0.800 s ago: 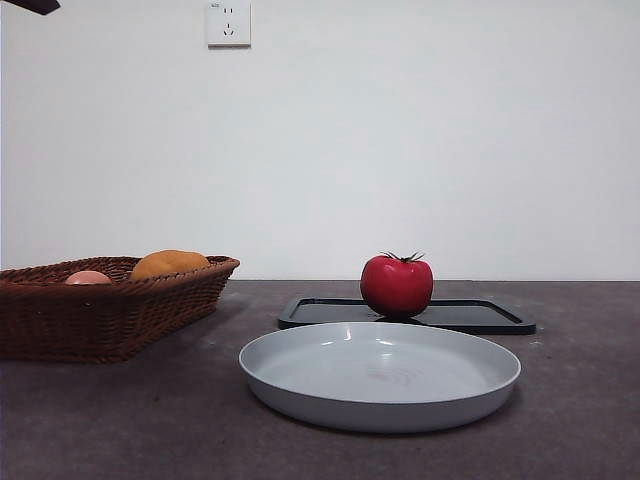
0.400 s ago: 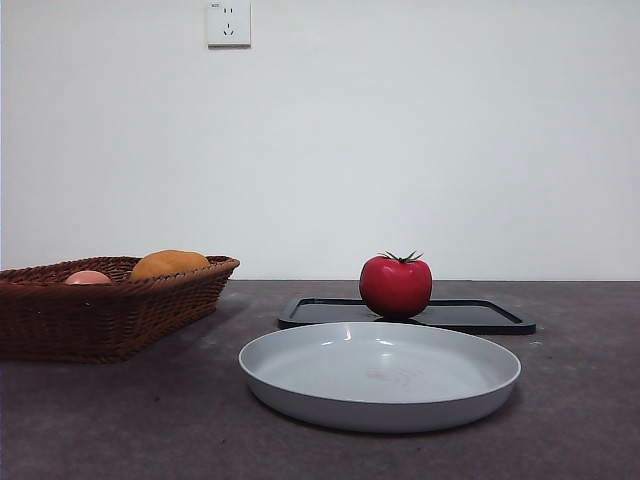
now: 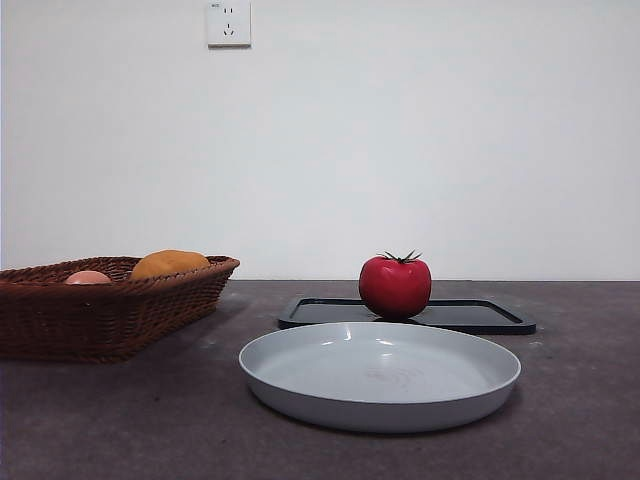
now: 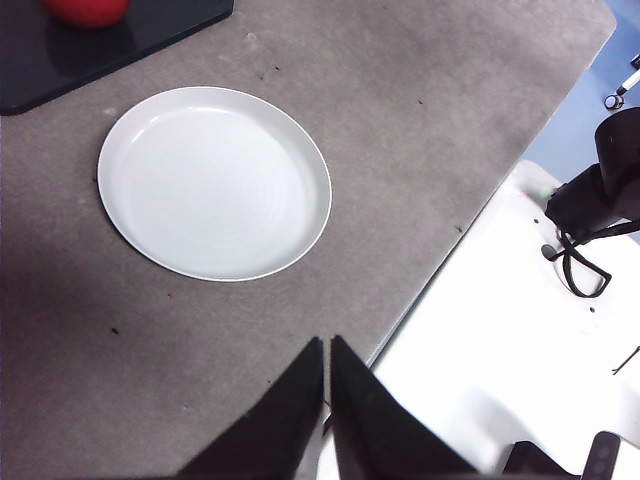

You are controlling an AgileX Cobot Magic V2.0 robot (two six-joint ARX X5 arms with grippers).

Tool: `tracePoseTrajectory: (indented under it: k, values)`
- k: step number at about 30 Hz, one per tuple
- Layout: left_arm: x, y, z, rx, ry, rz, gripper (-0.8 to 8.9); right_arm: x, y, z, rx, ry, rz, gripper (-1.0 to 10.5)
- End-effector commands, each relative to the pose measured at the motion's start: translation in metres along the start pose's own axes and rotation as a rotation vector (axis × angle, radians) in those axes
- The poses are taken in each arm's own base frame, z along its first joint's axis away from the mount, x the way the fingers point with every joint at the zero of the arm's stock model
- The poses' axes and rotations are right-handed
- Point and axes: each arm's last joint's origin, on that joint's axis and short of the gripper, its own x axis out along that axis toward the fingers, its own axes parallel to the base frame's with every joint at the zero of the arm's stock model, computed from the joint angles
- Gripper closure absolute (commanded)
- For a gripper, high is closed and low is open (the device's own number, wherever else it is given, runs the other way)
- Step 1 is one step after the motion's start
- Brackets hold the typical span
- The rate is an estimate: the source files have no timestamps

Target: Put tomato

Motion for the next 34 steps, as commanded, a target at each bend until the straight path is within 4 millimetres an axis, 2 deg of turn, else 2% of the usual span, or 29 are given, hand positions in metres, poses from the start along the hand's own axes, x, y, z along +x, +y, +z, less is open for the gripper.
tracePoseTrajectory:
  k: [1, 12, 15, 18, 22, 25, 28, 30, 34]
  values:
    - [-0.004, -0.003, 0.006, 0.014, -0.026, -0.011, 8.05, -0.001, 0.001, 0.003, 0.000, -0.011, 0.006, 9.4]
    - [-0.004, -0.003, 0.006, 0.019, -0.028, -0.011, 8.05, -0.001, 0.001, 0.002, 0.000, -0.011, 0.006, 9.4]
    - [-0.006, -0.001, 0.008, 0.066, -0.059, 0.036, 8.05, -0.001, 0.001, 0.002, 0.000, -0.011, 0.006, 9.4]
    - [-0.015, 0.003, 0.017, 0.107, -0.230, 0.163, 8.05, -0.001, 0.001, 0.002, 0.000, -0.011, 0.007, 9.4]
    - [-0.038, 0.013, 0.020, 0.228, -0.599, 0.406, 8.05, -0.001, 0.001, 0.002, 0.000, -0.011, 0.006, 9.4]
    - [-0.053, 0.018, 0.006, 0.290, -0.828, 0.559, 8.05, -0.001, 0.001, 0.002, 0.000, -0.011, 0.007, 9.4]
    - [-0.058, 0.024, -0.019, 0.309, -0.950, 0.735, 8.05, -0.001, 0.001, 0.002, 0.000, -0.011, 0.007, 9.4]
    - [-0.056, 0.028, -0.034, 0.290, -0.961, 0.819, 8.05, -0.001, 0.001, 0.002, 0.000, -0.011, 0.006, 9.4]
    - [-0.039, 0.042, -0.067, 0.240, -0.915, 0.916, 8.05, -0.001, 0.001, 0.003, 0.000, -0.012, 0.007, 9.4]
